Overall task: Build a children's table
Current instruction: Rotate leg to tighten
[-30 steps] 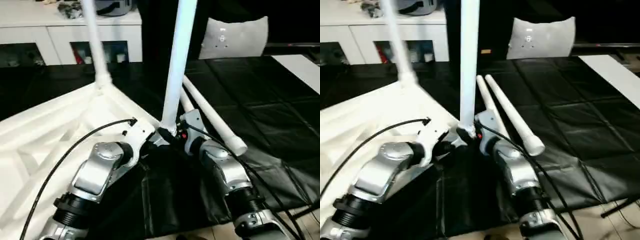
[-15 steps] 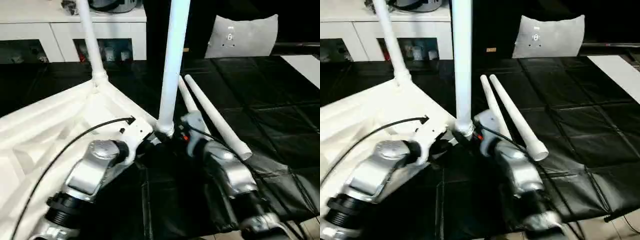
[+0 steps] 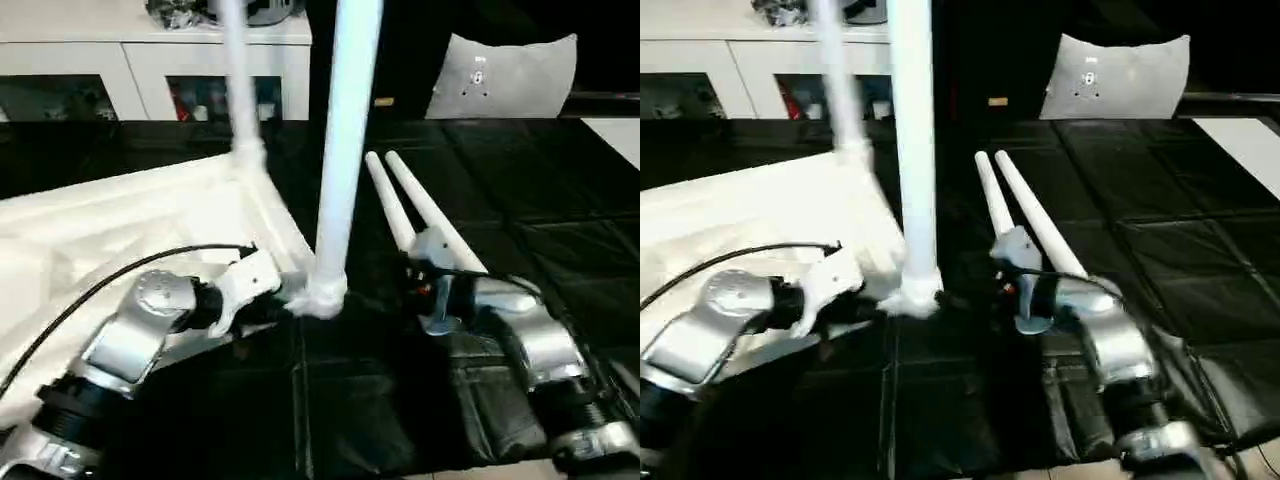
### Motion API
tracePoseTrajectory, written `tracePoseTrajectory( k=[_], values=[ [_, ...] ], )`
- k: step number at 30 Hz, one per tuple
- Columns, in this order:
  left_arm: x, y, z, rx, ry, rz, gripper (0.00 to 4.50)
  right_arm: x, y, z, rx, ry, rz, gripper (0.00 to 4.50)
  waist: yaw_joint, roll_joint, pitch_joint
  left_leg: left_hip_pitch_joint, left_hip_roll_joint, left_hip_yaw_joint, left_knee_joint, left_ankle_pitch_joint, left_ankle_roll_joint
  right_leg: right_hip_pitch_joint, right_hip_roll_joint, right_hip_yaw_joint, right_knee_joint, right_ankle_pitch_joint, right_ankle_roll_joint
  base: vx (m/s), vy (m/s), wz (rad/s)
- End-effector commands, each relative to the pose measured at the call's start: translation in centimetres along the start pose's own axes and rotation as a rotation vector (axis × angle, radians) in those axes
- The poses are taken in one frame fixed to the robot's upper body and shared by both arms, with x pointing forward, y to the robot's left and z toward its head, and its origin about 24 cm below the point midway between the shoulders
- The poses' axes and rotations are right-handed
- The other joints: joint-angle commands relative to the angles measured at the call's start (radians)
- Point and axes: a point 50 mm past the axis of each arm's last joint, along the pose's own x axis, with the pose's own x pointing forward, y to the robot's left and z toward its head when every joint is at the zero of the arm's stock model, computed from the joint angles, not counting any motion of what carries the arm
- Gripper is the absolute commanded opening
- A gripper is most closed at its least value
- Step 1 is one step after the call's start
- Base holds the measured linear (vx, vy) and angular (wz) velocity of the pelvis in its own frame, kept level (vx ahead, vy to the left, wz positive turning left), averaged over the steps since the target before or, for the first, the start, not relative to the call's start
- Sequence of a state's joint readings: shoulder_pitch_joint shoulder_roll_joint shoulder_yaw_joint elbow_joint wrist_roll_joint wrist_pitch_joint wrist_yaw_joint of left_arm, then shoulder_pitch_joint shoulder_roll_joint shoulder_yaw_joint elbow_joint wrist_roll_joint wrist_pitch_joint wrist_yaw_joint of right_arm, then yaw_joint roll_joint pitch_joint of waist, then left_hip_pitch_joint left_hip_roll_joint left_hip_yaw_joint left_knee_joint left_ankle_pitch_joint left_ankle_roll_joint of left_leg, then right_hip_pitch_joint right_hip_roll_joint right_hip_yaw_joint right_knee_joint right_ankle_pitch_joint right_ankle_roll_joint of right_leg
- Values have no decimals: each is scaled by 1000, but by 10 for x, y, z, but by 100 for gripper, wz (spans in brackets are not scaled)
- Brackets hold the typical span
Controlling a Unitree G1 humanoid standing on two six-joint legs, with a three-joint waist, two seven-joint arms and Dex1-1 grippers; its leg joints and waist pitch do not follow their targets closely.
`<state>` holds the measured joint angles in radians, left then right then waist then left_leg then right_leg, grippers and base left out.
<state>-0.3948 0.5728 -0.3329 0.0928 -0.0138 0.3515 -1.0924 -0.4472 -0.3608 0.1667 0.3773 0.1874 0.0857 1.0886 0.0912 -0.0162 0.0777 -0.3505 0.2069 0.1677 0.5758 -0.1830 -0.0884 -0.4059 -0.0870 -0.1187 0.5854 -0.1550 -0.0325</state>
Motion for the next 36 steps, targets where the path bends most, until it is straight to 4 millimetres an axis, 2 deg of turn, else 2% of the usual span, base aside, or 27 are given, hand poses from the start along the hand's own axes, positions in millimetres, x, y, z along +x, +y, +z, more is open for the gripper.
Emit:
tracePoseTrajectory(
  k=[1, 6, 17, 23, 25, 26, 27, 30, 33, 34, 35, 36],
  values=[
    [5, -10, 5, 80, -9, -119, 0, 1, 2, 2, -34, 14, 61, 445, -3, 13, -69, 7, 27, -1, -64, -209, 53, 54, -60, 63, -64, -277, -186, 0, 0, 0],
    [5, -18, 4, 132, -3, -202, 0, 6, 9, 4, -65, 27, 190, 445, 2, 8, -72, 4, 29, 0, -64, -196, 54, 58, -60, 63, -55, -235, -204, 0, 0, 0],
    [6, -13, 1, 172, 10, -213, 0, 12, 14, 1, -93, 68, 285, 342, 3, 4, -65, 4, 27, -2, -65, -247, 36, 54, -62, 64, -66, -363, -163, 0, 0, 0],
    [6, -13, 1, 175, 11, -214, 0, 14, 14, 0, -79, 65, 306, 288, 2, 4, -67, 2, 28, -3, -65, -233, 38, 54, -61, 64, -61, -339, -169, 0, 0, 0],
    [6, -13, 1, 174, 11, -214, 0, 14, 15, 0, -73, 63, 315, 285, 2, -6, -66, 2, 28, -1, -65, -230, 42, 55, -62, 65, -62, -340, -170, 0, 0, 0],
    [6, -13, 0, 174, 11, -214, 0, 14, 15, 0, -71, 61, 318, 278, 4, -1, -66, 3, 28, -2, -65, -226, 43, 54, -63, 65, -61, -344, -170, 0, 0, 0],
    [6, -13, 0, 171, 11, -211, 0, 14, 16, -1, -64, 58, 324, 278, 3, -3, -66, 3, 29, -2, -64, -225, 44, 54, -63, 65, -61, -346, -169, 0, 0, 0],
    [5, -10, 1, 115, 0, -160, 0, 20, 21, 1, 12, 3, 315, 270, 1, -9, -65, 2, 28, -1, -65, -218, 46, 54, -62, 66, -61, -356, -164, 0, 0, 0],
    [6, -6, 5, 34, -24, -74, 0, 29, 32, 1, 64, -33, 307, 267, 0, -5, -63, 3, 29, -1, -66, -225, 36, 52, -62, 66, -62, -365, -159, 0, 0, 0],
    [7, -5, 6, 16, -23, -38, 0, 33, 36, -1, 85, -37, 293, 264, -1, -7, -63, 2, 30, -1, -67, -227, 34, 53, -63, 66, -63, -369, -158, 0, 0, 0],
    [8, -3, 7, -5, -23, 7, 0, 37, 39, -3, 101, -38, 272, 262, -2, -3, -60, 4, 28, -2, -67, -242, 28, 49, -63, 65, -67, -395, -150, 0, 0, 0],
    [10, -1, 9, -36, -26, 63, 0, 43, 43, -5, 114, -42, 241, 262, -7, -6, -57, 5, 26, -4, -69, -270, 20, 49, -63, 62, -75, -459, -130, 0, 0, 0]
  ],
)
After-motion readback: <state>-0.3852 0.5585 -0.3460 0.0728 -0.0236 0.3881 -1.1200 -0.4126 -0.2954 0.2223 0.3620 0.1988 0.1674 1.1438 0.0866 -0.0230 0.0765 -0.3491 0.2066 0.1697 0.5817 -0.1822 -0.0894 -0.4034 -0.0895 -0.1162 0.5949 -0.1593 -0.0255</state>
